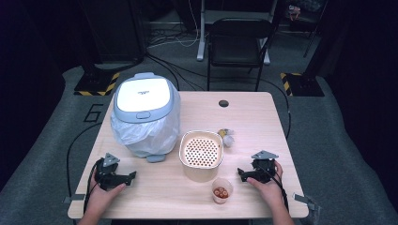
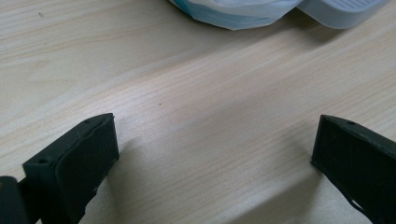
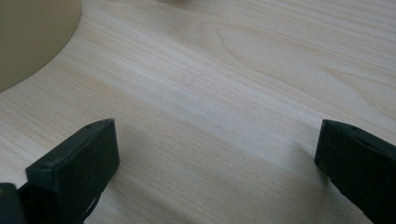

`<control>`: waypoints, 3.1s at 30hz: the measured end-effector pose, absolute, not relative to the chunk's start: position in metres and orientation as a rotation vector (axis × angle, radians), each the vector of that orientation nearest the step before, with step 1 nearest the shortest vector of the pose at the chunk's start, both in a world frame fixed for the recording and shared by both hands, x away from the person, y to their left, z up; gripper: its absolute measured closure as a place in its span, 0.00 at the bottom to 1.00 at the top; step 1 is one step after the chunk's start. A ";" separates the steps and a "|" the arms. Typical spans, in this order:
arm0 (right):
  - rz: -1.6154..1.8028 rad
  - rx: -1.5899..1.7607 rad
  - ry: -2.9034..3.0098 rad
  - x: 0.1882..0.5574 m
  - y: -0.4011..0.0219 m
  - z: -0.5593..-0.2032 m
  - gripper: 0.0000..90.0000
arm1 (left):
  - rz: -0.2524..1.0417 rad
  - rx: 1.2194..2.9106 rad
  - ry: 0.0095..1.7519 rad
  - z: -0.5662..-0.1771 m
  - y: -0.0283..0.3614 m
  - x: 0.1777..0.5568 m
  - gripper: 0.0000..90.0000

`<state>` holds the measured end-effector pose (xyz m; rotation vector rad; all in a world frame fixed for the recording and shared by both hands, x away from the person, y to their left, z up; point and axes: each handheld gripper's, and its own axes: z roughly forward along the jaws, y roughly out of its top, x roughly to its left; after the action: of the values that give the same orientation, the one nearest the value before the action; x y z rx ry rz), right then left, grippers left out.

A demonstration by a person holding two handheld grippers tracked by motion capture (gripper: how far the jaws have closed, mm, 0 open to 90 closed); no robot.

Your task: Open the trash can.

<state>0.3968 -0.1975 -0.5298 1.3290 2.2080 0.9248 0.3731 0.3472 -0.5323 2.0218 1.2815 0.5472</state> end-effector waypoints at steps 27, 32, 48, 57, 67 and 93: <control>0.921 1.320 2.209 0.397 -0.198 -0.530 0.00 | 0.576 1.976 1.266 -0.530 0.348 0.368 0.31; 0.921 1.320 2.209 0.397 -0.198 -0.530 0.00 | 0.569 1.984 1.243 -0.528 0.343 0.366 0.40; 0.923 1.319 2.208 0.397 -0.198 -0.530 0.00 | 0.499 1.981 1.255 -0.519 0.328 0.358 0.56; 0.921 1.320 2.209 0.397 -0.198 -0.530 0.00 | 0.500 1.931 1.237 -0.513 0.322 0.354 0.63; 0.921 1.321 2.208 0.397 -0.198 -0.530 0.00 | 0.493 1.949 1.168 -0.501 0.309 0.351 0.68; 0.921 1.320 2.208 0.397 -0.198 -0.530 0.00 | 0.679 1.931 1.181 -0.501 0.245 0.367 1.00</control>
<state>0.3971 -0.1979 -0.5298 1.3196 2.2084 0.9209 0.3670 0.2454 -0.5012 1.9312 1.1810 0.6795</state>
